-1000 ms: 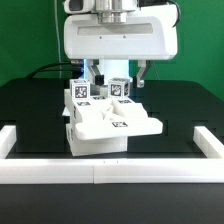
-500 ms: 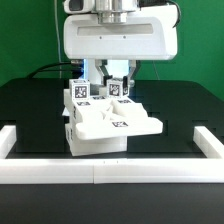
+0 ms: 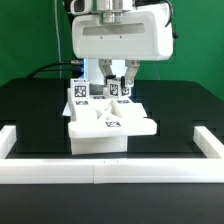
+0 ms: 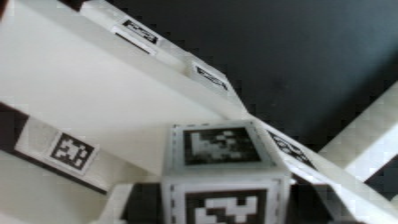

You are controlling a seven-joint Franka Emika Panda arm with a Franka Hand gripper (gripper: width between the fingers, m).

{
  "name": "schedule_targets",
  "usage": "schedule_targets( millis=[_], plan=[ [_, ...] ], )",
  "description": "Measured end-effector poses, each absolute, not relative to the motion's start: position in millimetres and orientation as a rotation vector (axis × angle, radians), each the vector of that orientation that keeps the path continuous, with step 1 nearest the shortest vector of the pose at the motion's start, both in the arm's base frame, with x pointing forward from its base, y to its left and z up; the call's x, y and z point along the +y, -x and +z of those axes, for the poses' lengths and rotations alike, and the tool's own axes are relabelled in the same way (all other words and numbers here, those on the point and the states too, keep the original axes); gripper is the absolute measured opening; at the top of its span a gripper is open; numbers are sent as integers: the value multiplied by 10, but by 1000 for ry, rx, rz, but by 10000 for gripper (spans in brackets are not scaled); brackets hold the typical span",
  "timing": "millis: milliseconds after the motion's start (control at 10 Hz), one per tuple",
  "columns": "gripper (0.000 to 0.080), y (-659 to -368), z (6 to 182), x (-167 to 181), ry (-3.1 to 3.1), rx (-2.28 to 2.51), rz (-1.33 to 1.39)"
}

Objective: Assemble chair

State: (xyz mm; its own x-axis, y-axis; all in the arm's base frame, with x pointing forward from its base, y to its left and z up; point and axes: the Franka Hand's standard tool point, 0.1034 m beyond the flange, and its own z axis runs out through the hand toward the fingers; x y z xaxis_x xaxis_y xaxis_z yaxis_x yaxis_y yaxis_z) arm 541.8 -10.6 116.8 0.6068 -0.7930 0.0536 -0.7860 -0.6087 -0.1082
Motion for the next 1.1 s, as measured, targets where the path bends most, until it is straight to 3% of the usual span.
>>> schedule_targets(
  millis=[1100],
  plan=[
    [285, -5422, 1165, -62, 1966, 2291, -80]
  ],
)
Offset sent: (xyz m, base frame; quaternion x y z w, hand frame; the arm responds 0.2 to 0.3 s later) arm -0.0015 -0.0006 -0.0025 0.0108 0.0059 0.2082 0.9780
